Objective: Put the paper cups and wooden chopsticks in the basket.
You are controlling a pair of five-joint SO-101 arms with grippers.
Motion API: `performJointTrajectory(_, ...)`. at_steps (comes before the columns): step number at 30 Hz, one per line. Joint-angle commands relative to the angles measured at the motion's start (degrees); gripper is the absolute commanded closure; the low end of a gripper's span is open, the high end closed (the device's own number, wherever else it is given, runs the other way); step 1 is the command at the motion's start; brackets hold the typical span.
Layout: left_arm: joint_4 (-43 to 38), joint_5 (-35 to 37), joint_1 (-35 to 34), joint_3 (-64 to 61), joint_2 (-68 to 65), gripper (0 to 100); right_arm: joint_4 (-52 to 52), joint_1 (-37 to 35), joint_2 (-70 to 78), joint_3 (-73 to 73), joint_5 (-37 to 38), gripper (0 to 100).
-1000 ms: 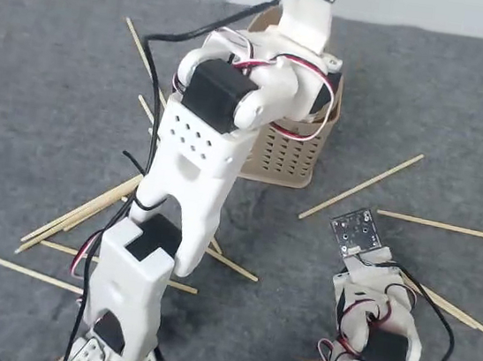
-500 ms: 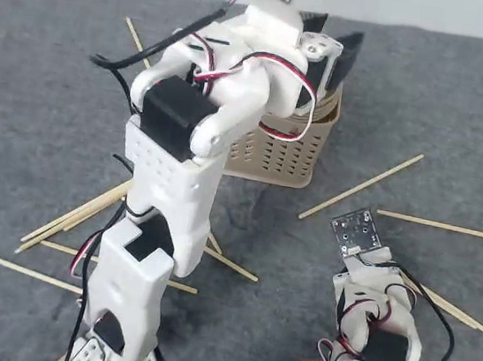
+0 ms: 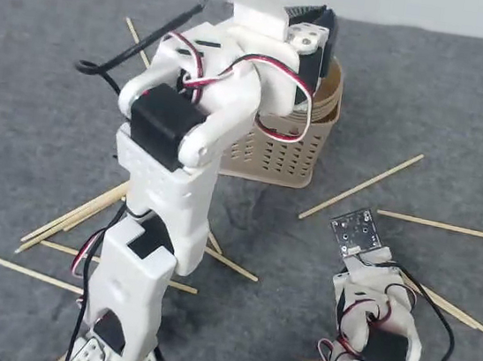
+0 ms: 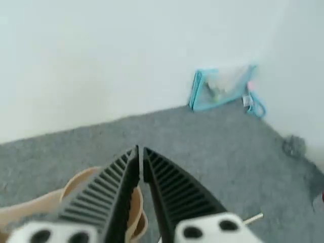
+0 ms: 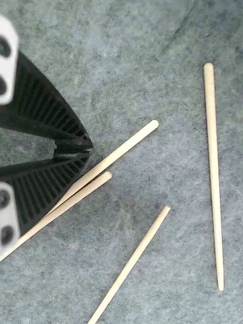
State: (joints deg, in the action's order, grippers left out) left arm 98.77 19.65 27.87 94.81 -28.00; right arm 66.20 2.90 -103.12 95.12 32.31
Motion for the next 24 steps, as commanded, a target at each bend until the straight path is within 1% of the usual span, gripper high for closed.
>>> performJointTrajectory(1, 2.02, 0.53, -0.44, 1.27, 0.62, 99, -0.57, -0.04, -0.84, -0.18, 0.62, 99.1)
performJointTrajectory(3, 2.20, 0.35, -0.53, 0.92, 1.93, 99, -0.57, -0.04, -0.84, -0.18, 0.62, 99.1)
performJointTrajectory(5, 2.37, -1.32, -0.79, 0.22, 3.69, 99, -0.57, -0.04, -0.84, -0.18, 0.62, 99.1)
performJointTrajectory(8, 2.37, -1.93, -1.23, -5.14, 8.44, 99, -0.66, -0.22, -0.84, -0.18, 0.70, 99.1)
performJointTrajectory(10, 2.37, -2.11, -1.58, -13.58, 13.19, 99, -0.66, -0.31, -0.84, -0.18, 0.70, 99.1)
performJointTrajectory(13, 2.02, -2.46, -1.67, -30.90, 22.42, 99, -0.66, -0.31, -0.84, -0.18, 0.70, 99.1)
performJointTrajectory(15, -0.26, -3.25, -1.58, -41.45, 28.31, 99, -0.66, -0.31, -0.84, -0.18, 0.70, 99.1)
performJointTrajectory(18, -10.29, -3.25, -2.02, -55.78, 36.13, 99, -0.66, -0.40, -0.84, -0.18, 0.70, 99.1)
performJointTrajectory(21, -25.32, -2.64, -2.02, -72.75, 43.08, 99, -0.75, -0.40, -0.84, -0.18, 0.70, 99.1)
performJointTrajectory(24, -43.34, 0.88, -1.49, -92.00, 49.76, 99, -0.75, -0.40, -0.84, -0.18, 0.70, 99.1)
